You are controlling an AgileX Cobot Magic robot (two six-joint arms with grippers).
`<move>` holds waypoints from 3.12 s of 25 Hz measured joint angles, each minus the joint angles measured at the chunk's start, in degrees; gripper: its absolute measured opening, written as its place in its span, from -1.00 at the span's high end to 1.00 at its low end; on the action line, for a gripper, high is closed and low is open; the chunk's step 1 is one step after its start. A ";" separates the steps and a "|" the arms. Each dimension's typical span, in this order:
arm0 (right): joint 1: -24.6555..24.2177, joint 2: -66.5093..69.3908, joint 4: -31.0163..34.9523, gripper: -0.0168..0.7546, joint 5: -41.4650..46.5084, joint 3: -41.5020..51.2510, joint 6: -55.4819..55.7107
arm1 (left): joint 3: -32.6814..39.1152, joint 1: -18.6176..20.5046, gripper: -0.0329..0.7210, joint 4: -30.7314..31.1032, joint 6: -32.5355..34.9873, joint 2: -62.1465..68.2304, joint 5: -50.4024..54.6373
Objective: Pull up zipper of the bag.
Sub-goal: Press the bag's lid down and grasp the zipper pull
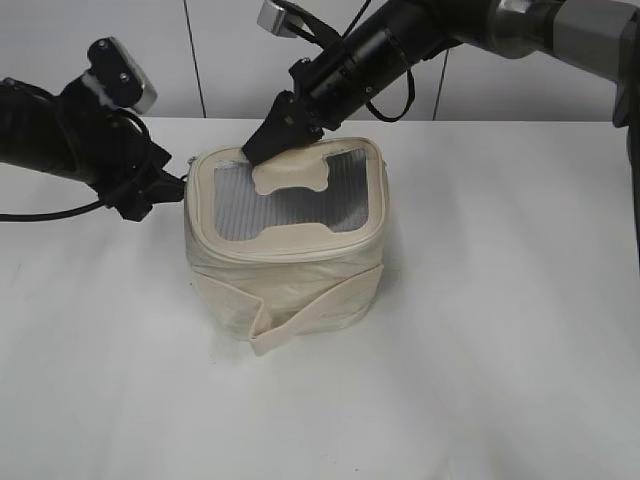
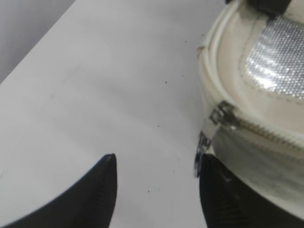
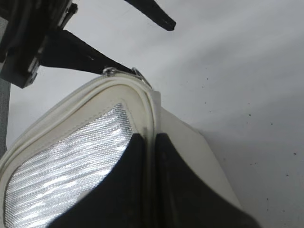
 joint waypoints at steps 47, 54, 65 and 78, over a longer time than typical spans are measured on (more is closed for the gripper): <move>0.00 0.00 0.00 0.84 -0.38 0.00 7.11 | 11.90 -4.02 0.89 2.79 -1.65 -12.45 -5.57; 0.00 0.00 0.33 0.84 -0.82 0.00 9.16 | 16.73 -4.02 0.89 2.68 -2.93 -17.77 -5.47; 0.00 0.06 0.77 0.84 -1.67 0.00 12.91 | 21.65 -8.75 0.88 9.39 -13.72 -21.81 -2.32; 0.34 0.06 -1.80 0.84 -5.85 0.00 26.56 | 21.65 -10.18 0.88 23.95 -29.68 -25.83 7.56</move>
